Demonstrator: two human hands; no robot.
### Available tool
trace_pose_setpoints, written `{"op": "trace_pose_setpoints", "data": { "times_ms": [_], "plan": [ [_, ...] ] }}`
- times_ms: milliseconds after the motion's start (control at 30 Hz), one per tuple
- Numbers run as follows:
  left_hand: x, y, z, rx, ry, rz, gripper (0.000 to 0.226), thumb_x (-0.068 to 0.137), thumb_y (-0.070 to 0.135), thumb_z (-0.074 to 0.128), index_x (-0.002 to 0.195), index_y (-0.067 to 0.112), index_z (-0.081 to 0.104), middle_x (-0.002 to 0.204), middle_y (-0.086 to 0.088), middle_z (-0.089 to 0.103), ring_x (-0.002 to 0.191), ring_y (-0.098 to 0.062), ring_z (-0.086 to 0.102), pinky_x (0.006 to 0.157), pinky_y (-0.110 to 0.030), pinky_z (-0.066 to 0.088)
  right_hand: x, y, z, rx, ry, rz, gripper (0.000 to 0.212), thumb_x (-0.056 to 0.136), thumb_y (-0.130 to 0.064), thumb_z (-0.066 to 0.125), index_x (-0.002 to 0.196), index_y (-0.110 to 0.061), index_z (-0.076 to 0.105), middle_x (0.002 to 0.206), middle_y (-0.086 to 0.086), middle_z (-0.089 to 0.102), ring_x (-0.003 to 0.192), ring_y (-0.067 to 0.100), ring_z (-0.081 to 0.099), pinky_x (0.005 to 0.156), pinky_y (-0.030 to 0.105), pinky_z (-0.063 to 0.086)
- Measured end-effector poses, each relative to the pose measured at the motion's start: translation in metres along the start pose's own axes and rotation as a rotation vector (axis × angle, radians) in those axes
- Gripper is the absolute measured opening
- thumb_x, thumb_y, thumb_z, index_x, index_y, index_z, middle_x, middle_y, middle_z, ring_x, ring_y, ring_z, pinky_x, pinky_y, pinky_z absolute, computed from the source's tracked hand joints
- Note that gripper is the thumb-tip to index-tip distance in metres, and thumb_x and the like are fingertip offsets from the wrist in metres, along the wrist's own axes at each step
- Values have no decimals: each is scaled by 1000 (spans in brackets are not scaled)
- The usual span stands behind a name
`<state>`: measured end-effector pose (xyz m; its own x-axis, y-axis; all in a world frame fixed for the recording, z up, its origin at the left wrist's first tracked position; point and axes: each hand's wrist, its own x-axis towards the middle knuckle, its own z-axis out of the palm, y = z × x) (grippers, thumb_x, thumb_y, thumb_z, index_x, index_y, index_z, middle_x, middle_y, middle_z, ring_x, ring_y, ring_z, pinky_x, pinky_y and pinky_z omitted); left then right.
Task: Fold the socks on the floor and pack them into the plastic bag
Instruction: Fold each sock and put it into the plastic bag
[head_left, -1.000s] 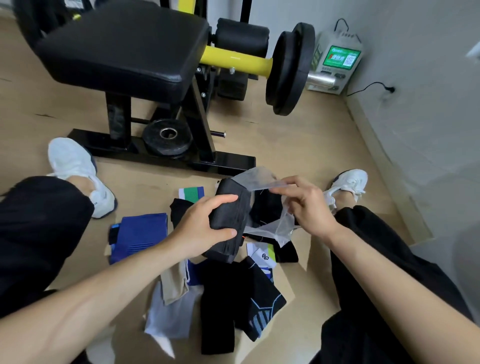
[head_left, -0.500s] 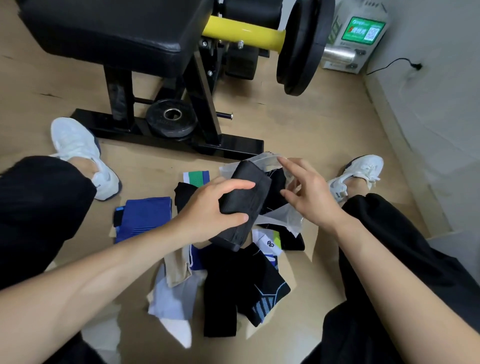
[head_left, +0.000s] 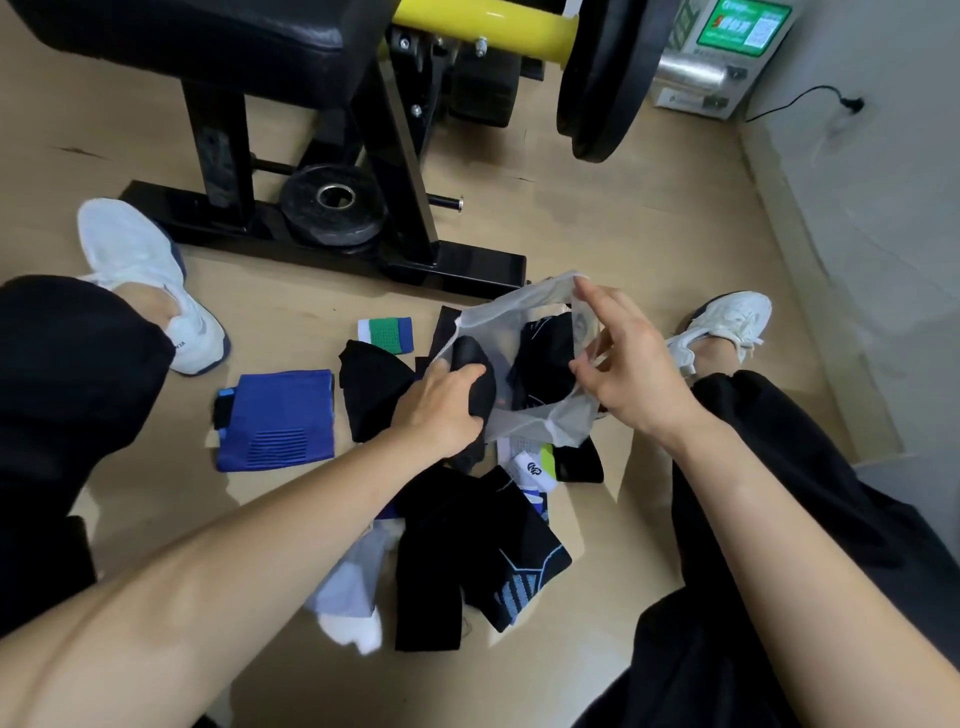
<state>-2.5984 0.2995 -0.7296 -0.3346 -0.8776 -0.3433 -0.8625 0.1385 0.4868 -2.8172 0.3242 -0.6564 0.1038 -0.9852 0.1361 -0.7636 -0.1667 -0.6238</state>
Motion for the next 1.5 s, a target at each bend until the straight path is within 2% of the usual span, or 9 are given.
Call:
{"op": "trace_pose_setpoints", "data": {
  "times_ms": [167, 300, 467, 633, 833, 967, 1167, 1333, 1500],
  "plan": [
    [-9, -7, -1, 49, 2, 118, 67, 90, 30, 68, 151, 37, 40, 130, -2, 48, 114, -30, 59, 85, -38, 51, 0, -8, 9, 3, -49, 6, 84, 82, 10, 62, 155, -18, 30, 137, -7, 44, 83, -4, 54, 81, 12, 44],
    [-9, 2, -4, -339, 112, 122, 66, 85, 31, 75, 145, 38, 49, 123, 1, 56, 112, -20, 59, 95, -34, 51, -2, -10, 9, -4, -79, 5, 89, 79, 13, 60, 155, -21, 30, 142, -12, 41, 81, -3, 54, 77, 17, 46],
    [4, 13, 4, -902, 55, 37, 61, 81, 24, 80, 136, 40, 58, 124, 9, 66, 108, -6, 65, 94, -32, 58, -6, -9, 3, 35, -74, 37, 85, 79, 15, 59, 154, -16, 33, 139, -6, 46, 78, -2, 54, 77, 14, 44],
    [22, 26, 26, -1132, 77, -54, 67, 78, 34, 82, 137, 45, 54, 130, 10, 62, 119, -8, 60, 104, -37, 52, -11, -8, 3, 52, -56, 42, 82, 81, 14, 59, 153, -17, 34, 138, -5, 47, 85, -12, 49, 82, 11, 41],
    [45, 42, 44, -780, 208, -45, 80, 85, 32, 77, 153, 36, 35, 147, 1, 44, 132, -16, 46, 98, -23, 36, -14, -9, 3, 49, -51, 49, 80, 83, 10, 60, 154, -18, 33, 143, -8, 45, 92, -15, 42, 88, 15, 40],
    [59, 44, 52, -447, 196, 45, 81, 86, 20, 76, 154, 35, 35, 153, -3, 36, 131, -23, 51, 98, -27, 43, -14, -11, 3, 59, -42, 46, 81, 82, 12, 60, 153, -18, 34, 144, -8, 45, 94, -13, 42, 92, 20, 41],
    [75, 31, 59, -242, 100, 171, 83, 88, 14, 72, 157, 34, 30, 162, -2, 24, 137, -28, 45, 104, -37, 47, -15, -10, -2, 65, -18, 40, 79, 83, 12, 58, 153, -17, 35, 138, -7, 47, 74, -1, 51, 72, 10, 42],
    [98, 29, 56, -230, 43, 219, 90, 83, 50, 74, 158, 34, 26, 165, -3, 17, 144, -27, 37, 110, -41, 42, -15, -8, -6, 79, -1, 45, 78, 83, 10, 60, 152, -18, 36, 137, -11, 48, 69, 7, 48, 69, 14, 43],
    [118, 38, 67, 78, -135, 176, 92, 88, 75, 48, 161, 30, 14, 169, 0, -9, 151, -35, 16, 116, -48, 29, -12, -4, -11, 70, 10, 51, 78, 84, 8, 61, 152, -19, 36, 137, -12, 48, 74, 9, 47, 71, 18, 45]
  ]
}}
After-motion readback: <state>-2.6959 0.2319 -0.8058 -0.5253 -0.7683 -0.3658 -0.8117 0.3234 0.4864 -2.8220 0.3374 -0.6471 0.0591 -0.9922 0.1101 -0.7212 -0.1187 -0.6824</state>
